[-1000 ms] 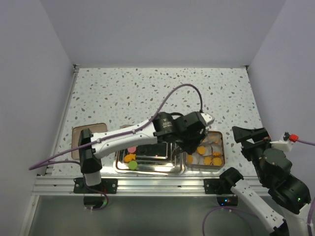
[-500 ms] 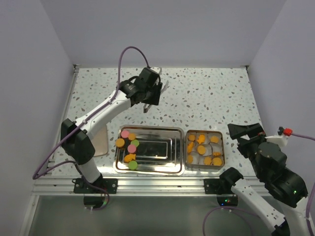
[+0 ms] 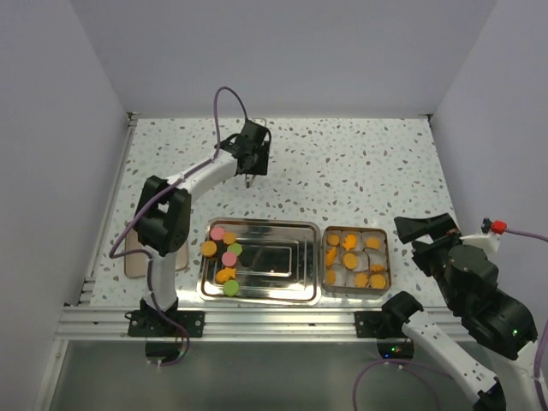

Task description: Pack the cookies

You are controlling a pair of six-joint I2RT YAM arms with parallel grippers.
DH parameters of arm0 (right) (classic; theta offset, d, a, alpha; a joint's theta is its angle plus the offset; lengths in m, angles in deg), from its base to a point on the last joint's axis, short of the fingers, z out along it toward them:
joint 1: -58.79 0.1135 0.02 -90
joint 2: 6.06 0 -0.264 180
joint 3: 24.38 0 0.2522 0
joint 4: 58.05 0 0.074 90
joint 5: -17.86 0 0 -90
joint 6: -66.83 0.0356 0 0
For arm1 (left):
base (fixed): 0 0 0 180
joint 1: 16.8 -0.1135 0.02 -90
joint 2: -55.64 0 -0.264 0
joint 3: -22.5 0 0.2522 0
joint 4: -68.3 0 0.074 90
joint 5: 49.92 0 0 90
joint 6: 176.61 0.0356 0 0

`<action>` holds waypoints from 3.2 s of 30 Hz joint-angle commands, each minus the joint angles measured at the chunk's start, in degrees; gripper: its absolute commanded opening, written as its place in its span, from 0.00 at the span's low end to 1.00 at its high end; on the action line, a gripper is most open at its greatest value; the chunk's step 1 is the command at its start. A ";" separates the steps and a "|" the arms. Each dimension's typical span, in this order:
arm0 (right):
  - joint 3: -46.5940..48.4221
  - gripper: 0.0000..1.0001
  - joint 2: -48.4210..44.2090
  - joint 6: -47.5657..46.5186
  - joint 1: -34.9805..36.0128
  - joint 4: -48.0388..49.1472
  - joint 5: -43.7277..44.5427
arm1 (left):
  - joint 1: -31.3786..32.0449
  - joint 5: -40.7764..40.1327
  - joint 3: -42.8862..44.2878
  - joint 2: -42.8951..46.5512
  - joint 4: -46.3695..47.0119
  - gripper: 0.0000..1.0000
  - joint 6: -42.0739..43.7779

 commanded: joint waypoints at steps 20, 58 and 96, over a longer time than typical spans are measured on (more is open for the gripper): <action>-2.67 0.99 1.28 1.06 -0.12 2.01 1.04 | -4.80 1.78 2.65 -10.88 3.10 0.80 0.65; -5.92 0.99 -1.27 -0.61 -0.03 6.76 -7.57 | -21.58 0.02 -41.01 37.11 -16.16 0.87 -9.29; -3.54 0.99 -5.58 1.24 -0.03 -0.98 -4.93 | -21.85 8.64 -43.67 24.71 -7.36 0.00 -5.42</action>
